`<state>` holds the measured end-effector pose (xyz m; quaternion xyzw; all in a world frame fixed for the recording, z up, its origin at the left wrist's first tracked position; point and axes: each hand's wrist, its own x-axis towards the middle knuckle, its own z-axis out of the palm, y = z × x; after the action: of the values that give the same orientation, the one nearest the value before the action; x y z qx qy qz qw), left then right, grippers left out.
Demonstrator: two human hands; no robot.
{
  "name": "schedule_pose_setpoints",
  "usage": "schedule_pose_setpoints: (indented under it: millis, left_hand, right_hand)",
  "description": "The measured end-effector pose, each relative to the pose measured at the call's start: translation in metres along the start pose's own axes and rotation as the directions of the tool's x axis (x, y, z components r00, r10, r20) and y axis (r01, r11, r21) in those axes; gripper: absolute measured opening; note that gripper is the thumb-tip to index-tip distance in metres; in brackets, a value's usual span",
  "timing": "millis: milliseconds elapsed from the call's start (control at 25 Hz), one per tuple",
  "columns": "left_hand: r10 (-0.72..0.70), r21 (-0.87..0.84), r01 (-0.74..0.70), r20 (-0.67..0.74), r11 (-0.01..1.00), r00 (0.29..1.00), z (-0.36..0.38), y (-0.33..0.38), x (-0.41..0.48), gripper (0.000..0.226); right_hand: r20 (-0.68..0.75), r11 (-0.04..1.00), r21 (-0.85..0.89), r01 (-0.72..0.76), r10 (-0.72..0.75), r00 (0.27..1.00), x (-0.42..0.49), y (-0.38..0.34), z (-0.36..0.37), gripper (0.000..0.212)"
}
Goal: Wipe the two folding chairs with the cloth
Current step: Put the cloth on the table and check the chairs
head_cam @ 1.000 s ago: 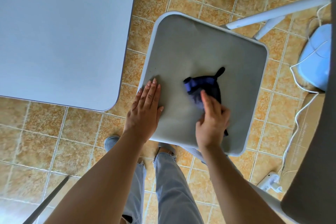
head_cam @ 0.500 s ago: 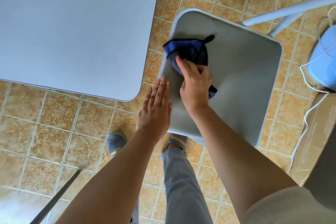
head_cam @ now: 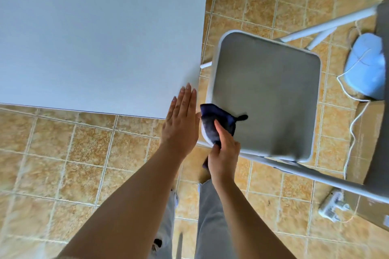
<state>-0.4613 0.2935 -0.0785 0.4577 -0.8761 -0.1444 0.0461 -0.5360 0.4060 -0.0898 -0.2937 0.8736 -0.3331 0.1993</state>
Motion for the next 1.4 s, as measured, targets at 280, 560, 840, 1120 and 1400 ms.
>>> schedule_pose_setpoints:
  millis: [280, 560, 840, 1120, 1400]
  left_hand:
    - [-0.114, 0.034, 0.116, -0.064, 0.993, 0.991, -0.06, -0.098, 0.022, 0.056]
    - [-0.254, 0.041, 0.258, -0.076, 0.965, 0.964, -0.08, -0.165, 0.027, 0.056]
    - [-0.139, 0.288, 0.089, 0.158, 0.953, 0.978, -0.057, -0.151, 0.031, 0.065]
    - [-0.184, 0.384, 0.067, 0.277, 0.921, 0.943, -0.097, -0.135, 0.03, 0.068]
    - [-0.169, 0.226, 0.131, 0.158, 0.965, 0.973, -0.146, -0.03, 0.001, 0.068]
  right_hand:
    - [-0.059, 0.963, 0.088, 0.256, -0.251, 0.966, 0.053, -0.136, 0.062, 0.069]
    - [0.35, 0.902, 0.0, 0.431, -0.404, 0.845, 0.061, -0.171, 0.125, 0.054]
    - [0.501, 0.634, -0.55, 0.544, -0.272, 0.822, 0.081, -0.137, 0.102, 0.053]
    - [0.531, 0.674, -0.468, 0.572, -0.302, 0.791, 0.077, -0.14, 0.033, 0.054]
    - [0.455, 0.675, -0.53, 0.513, -0.284, 0.844, 0.07, -0.125, -0.094, 0.053]
